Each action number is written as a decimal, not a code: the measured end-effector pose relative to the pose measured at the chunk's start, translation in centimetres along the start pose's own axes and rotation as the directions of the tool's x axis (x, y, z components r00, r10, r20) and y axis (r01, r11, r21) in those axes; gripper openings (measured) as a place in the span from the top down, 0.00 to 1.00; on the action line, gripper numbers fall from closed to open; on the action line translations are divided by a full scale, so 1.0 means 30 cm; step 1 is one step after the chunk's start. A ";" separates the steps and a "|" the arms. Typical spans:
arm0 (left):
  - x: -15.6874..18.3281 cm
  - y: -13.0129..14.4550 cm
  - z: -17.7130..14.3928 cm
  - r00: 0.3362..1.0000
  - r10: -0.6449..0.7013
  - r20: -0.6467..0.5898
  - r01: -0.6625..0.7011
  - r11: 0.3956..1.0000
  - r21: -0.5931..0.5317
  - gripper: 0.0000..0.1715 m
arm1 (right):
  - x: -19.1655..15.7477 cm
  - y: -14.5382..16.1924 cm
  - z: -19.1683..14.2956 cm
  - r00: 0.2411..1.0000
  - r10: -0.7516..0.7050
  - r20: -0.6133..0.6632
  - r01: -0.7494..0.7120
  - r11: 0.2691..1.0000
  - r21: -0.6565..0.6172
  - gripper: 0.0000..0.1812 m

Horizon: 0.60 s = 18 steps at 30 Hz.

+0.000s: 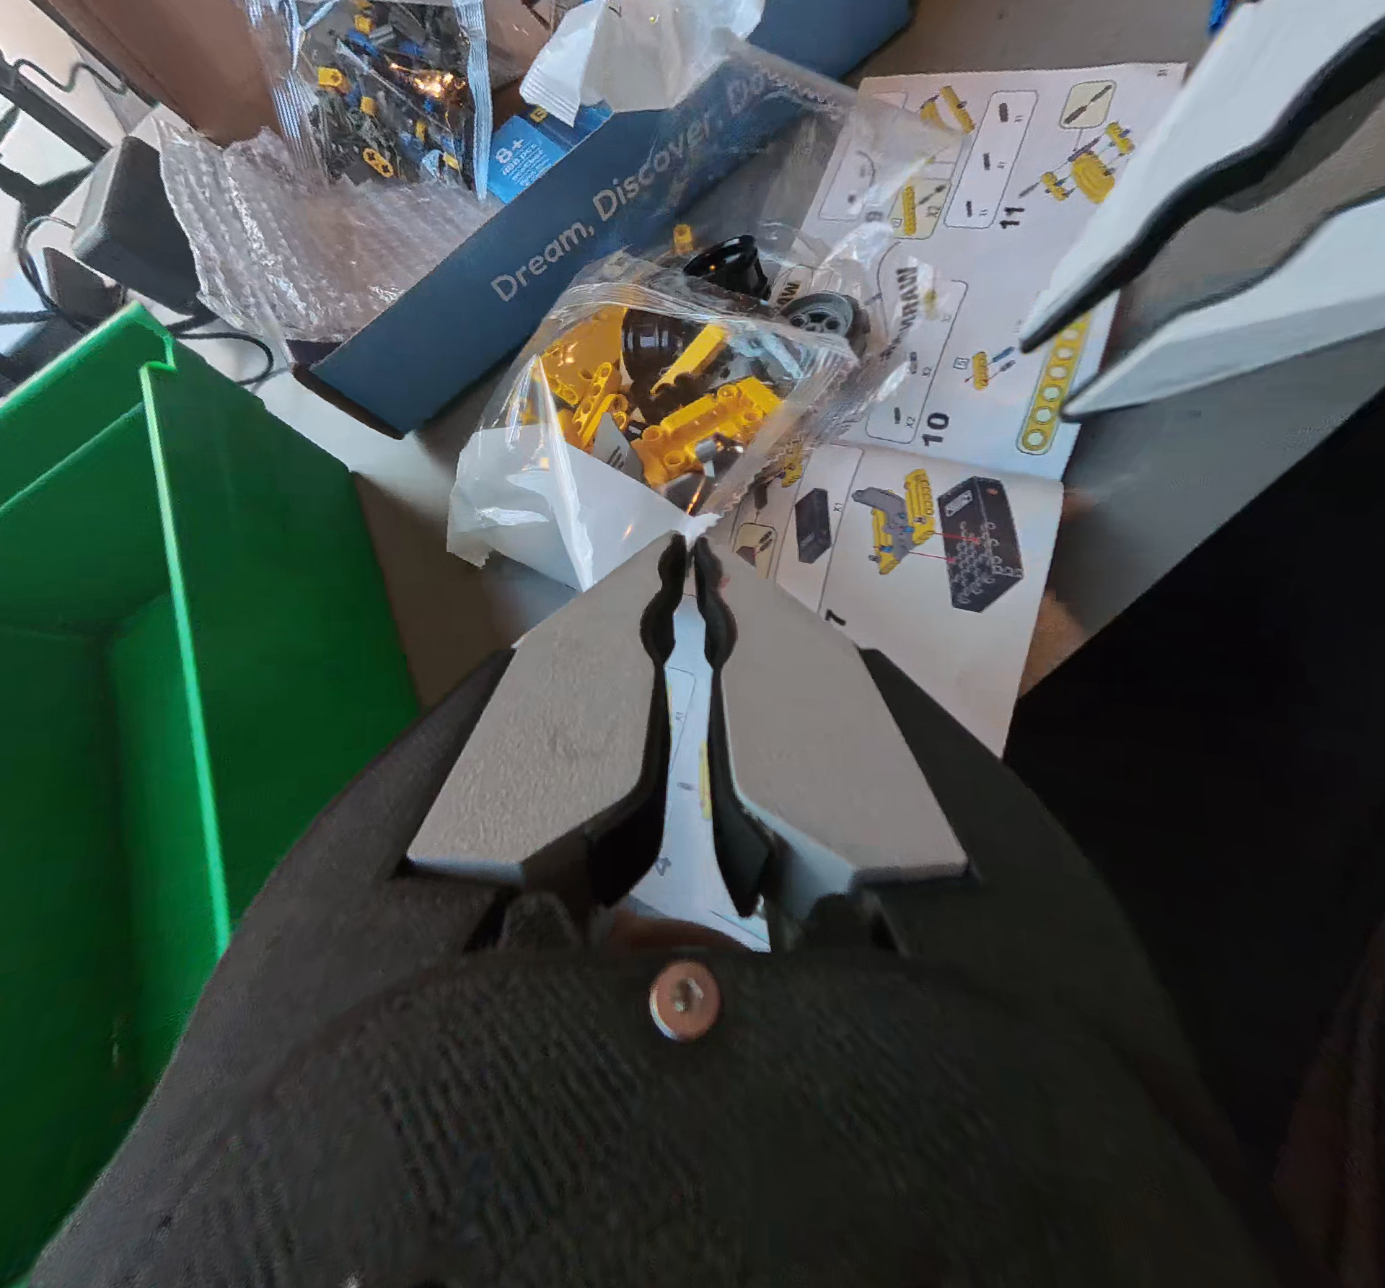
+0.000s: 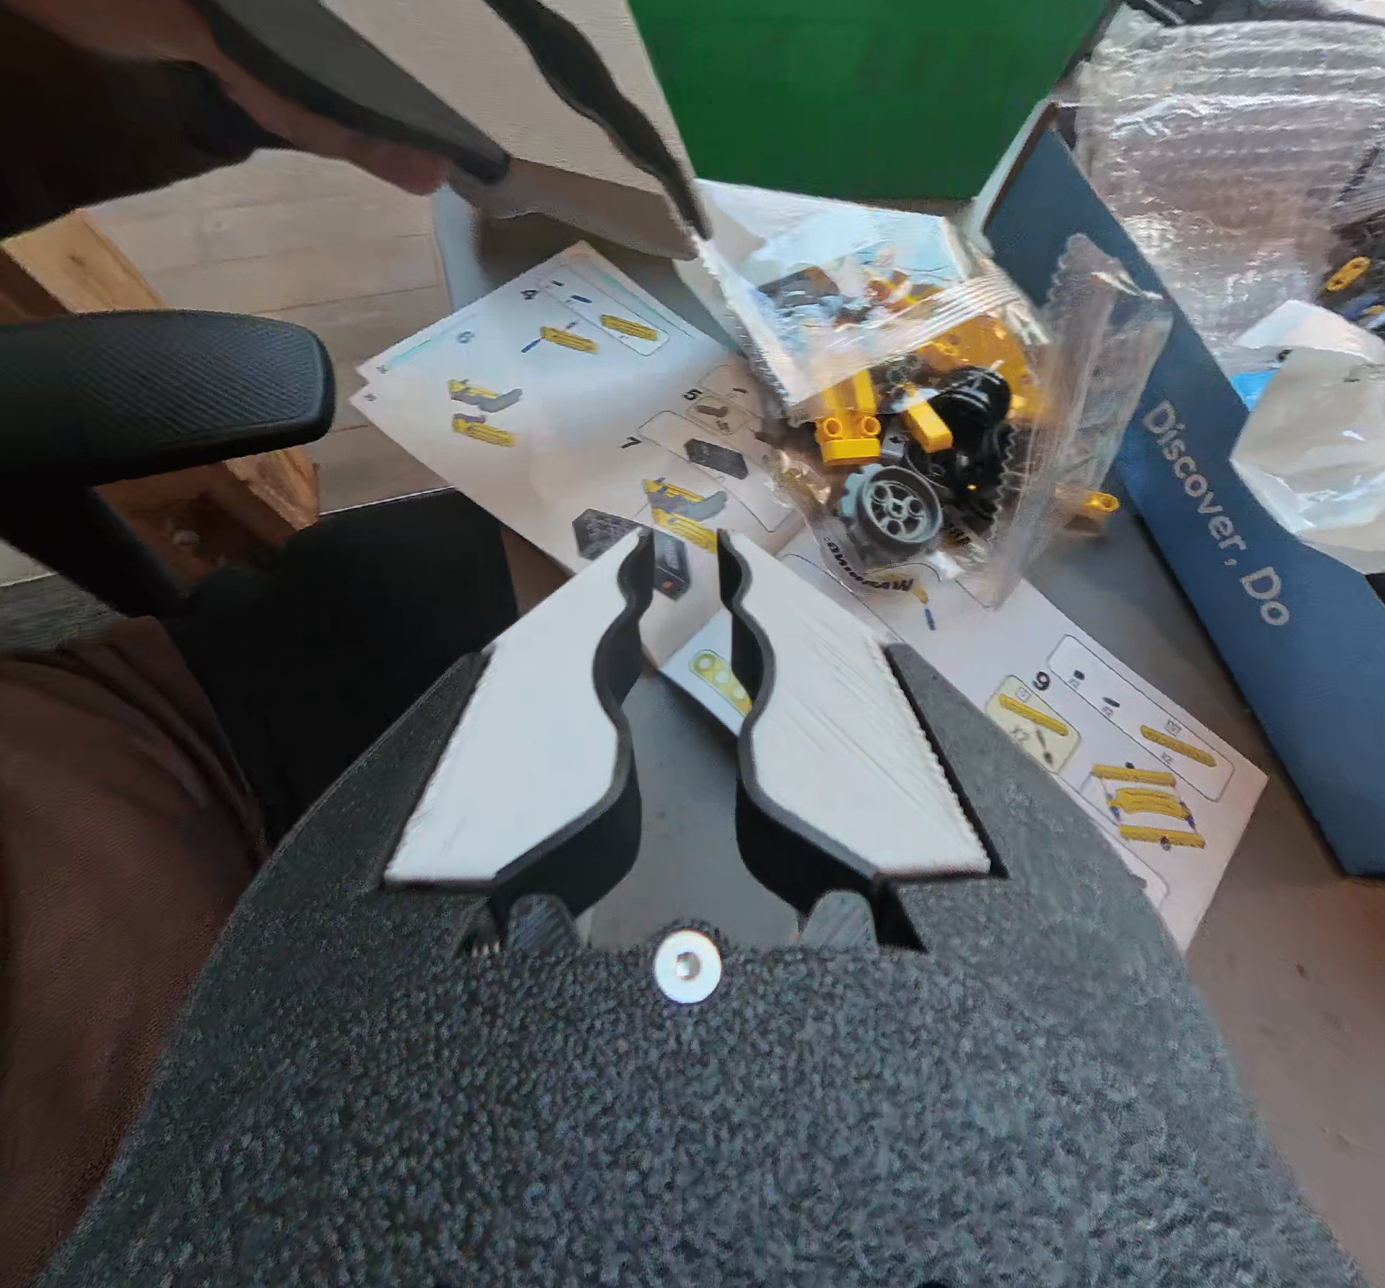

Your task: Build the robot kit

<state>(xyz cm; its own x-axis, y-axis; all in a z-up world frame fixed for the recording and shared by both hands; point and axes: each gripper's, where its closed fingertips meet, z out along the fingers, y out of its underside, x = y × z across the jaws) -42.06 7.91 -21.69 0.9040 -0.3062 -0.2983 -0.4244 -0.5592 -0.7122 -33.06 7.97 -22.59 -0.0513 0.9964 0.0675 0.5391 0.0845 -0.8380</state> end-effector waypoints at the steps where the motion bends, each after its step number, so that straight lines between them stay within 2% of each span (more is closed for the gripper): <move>1: 0.014 0.004 -0.003 1.000 -0.010 -0.011 0.010 1.000 0.014 1.00 | 0.024 0.010 0.011 0.999 0.002 -0.044 -0.002 1.000 -0.008 0.91; 3: 0.027 0.008 -0.010 1.000 -0.023 -0.011 0.023 0.999 0.044 1.00 | 0.074 0.024 0.027 0.992 0.009 -0.124 -0.009 1.000 -0.007 0.91; 5: 0.024 0.013 -0.016 0.999 -0.034 0.012 0.033 0.997 0.071 0.97 | 0.101 0.033 0.030 0.990 0.006 -0.143 -0.008 1.000 -0.010 0.91; 7: 0.015 0.017 -0.024 0.997 -0.071 0.028 0.068 0.993 0.094 0.88 | 0.129 0.018 -0.009 0.989 -0.009 -0.149 0.009 1.000 -0.003 0.91; 11: 0.001 0.016 -0.043 0.986 -0.166 0.032 0.159 0.973 0.165 0.85 | 0.264 -0.102 -0.250 0.973 -0.034 -0.230 0.053 0.996 0.076 0.91; 14: -0.024 0.026 -0.037 0.978 -0.194 0.080 0.177 0.967 0.186 0.78 | 0.328 -0.174 -0.425 0.983 0.006 -0.182 0.022 0.988 0.151 0.91; 18: -0.029 0.035 -0.017 0.981 -0.158 0.110 0.144 0.982 0.124 0.69 | 0.358 -0.218 -0.515 0.994 -0.010 -0.108 0.031 0.981 0.190 0.90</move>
<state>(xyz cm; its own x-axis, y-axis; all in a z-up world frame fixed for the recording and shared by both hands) -43.32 7.19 -21.86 0.9597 -0.1273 -0.2507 -0.2804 -0.4974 -0.8210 -24.15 18.21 -8.02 0.0344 0.9904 0.1342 0.3673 0.1124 -0.9233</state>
